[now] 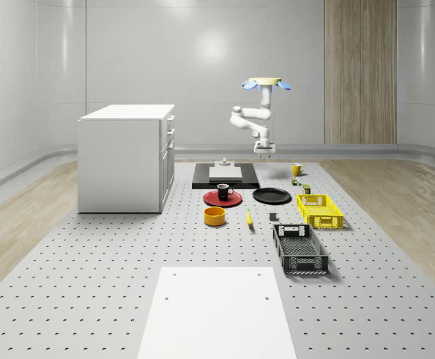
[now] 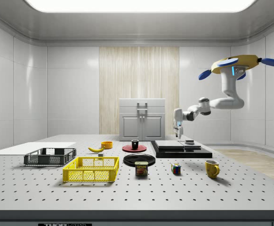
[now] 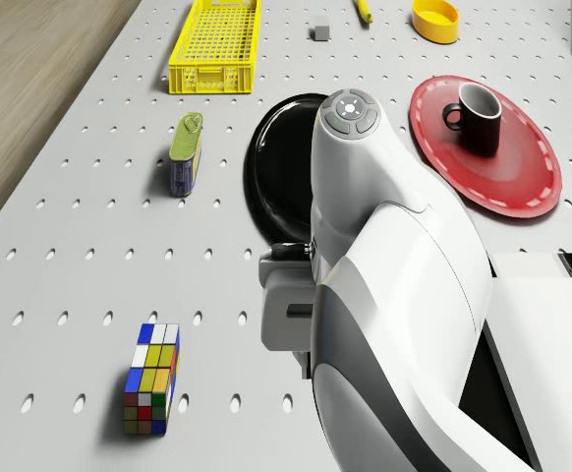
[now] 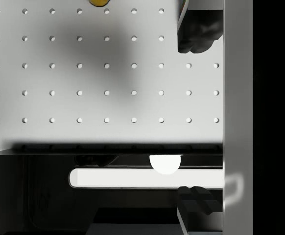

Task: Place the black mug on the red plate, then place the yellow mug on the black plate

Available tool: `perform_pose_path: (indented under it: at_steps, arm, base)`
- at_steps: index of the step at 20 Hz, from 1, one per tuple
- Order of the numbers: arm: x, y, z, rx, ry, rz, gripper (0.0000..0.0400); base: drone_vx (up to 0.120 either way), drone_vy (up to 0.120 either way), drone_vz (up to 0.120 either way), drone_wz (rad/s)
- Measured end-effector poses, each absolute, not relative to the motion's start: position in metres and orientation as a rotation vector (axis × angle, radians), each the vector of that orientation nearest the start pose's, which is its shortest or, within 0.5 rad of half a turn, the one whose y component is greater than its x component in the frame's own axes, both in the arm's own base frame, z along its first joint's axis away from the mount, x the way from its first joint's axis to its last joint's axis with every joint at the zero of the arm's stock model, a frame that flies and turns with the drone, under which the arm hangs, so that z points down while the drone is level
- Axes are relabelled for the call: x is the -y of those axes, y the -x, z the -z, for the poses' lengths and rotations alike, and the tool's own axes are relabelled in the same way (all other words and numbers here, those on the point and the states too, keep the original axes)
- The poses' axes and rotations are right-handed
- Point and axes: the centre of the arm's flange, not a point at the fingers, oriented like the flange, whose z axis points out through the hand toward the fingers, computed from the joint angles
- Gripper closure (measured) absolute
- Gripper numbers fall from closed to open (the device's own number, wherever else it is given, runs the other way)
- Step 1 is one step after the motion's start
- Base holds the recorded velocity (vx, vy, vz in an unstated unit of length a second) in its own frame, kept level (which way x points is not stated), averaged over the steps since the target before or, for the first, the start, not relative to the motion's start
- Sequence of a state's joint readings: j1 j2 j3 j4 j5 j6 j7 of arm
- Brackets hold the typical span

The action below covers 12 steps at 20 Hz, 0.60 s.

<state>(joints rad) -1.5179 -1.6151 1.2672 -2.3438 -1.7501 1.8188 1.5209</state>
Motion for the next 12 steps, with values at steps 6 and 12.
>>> perform_pose_path:
  at_steps: [6,12]
  arm:
    - [-0.0737,-0.4546,-0.5592,0.003,-0.002,-0.786,0.0]
    - [-0.0737,-0.4546,-0.5591,0.003,-0.002,-0.786,0.0]
  base:
    - [-0.12,0.12,0.0,0.0]
    - [-0.12,0.12,0.0,0.0]
